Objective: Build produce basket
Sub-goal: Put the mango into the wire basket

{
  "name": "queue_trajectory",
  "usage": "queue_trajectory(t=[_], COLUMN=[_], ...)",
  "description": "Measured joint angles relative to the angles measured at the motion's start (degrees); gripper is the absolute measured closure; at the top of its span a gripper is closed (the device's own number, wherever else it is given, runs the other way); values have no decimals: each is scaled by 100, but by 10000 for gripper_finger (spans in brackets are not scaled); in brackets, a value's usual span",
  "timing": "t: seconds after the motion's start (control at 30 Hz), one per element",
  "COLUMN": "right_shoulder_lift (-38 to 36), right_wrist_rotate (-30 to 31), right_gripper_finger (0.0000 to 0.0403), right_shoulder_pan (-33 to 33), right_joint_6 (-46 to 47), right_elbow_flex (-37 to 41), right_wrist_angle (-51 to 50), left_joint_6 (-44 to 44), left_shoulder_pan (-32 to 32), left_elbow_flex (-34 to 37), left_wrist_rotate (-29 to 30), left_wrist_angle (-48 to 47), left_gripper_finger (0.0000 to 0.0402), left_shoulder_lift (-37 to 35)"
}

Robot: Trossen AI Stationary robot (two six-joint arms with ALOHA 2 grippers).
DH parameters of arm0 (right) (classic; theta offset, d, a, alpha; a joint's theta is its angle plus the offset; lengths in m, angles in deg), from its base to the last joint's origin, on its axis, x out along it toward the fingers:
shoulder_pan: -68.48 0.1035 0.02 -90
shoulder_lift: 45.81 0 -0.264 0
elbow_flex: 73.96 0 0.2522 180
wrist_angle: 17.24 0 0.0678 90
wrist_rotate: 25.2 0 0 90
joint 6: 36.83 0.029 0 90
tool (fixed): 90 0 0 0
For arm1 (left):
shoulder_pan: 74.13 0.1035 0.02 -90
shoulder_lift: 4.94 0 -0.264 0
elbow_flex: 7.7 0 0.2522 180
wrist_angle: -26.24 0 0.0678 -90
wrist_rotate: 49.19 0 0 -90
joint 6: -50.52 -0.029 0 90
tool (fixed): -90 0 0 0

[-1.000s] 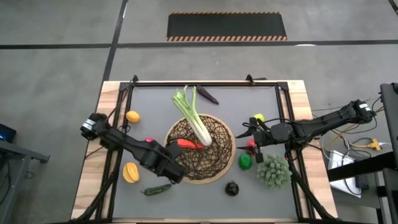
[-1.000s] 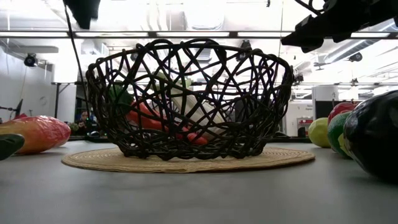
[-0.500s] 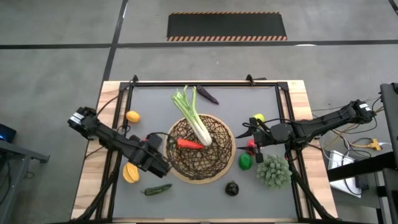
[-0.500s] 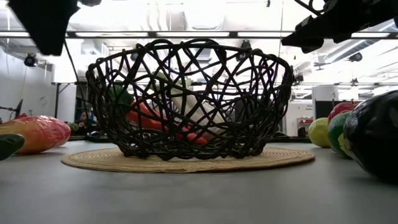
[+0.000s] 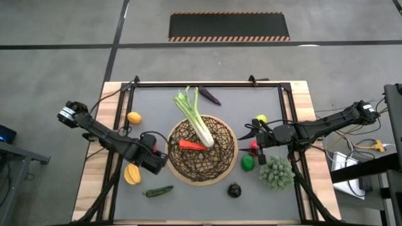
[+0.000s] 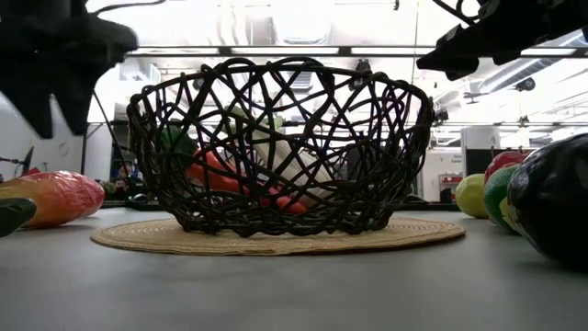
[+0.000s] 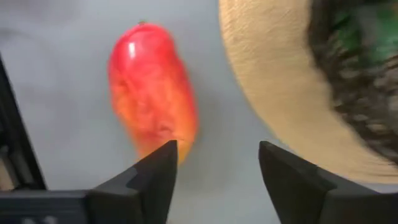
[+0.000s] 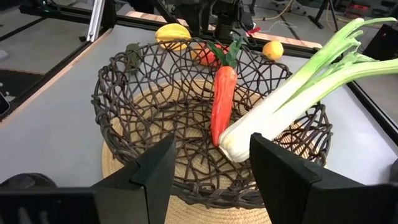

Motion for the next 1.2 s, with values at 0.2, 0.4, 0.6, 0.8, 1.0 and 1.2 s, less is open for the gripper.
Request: queue_trajectory(t=[0.2,0.4,0.6,0.8,1.0,1.2], right_shoulder_lift=[0,0,0,0,0,0], right_wrist_rotate=[0,0,2,2,4,4], right_gripper_finger=[213,213,213,213,213,213], right_shoulder_pan=[0,0,0,0,0,0], right_joint_6=[-6,-7,-9,-13,74,96], right_elbow_flex=[4,13,35,35,35,35], right_wrist_angle=[0,2,0,1,1,2], left_joint_6=[38,46,3,1,27,42], left_shoulder_pan=[12,40,40,42,47,45], left_elbow_flex=[410,781,818,844,1023,1315], left_wrist_rotate=[-52,-126,-143,-113,38,40], left_wrist_angle=[-54,-47,144,149,350,586], left_gripper_finger=[133,123,123,123,123,123], left_shoulder_lift=[13,4,2,13,15,17])
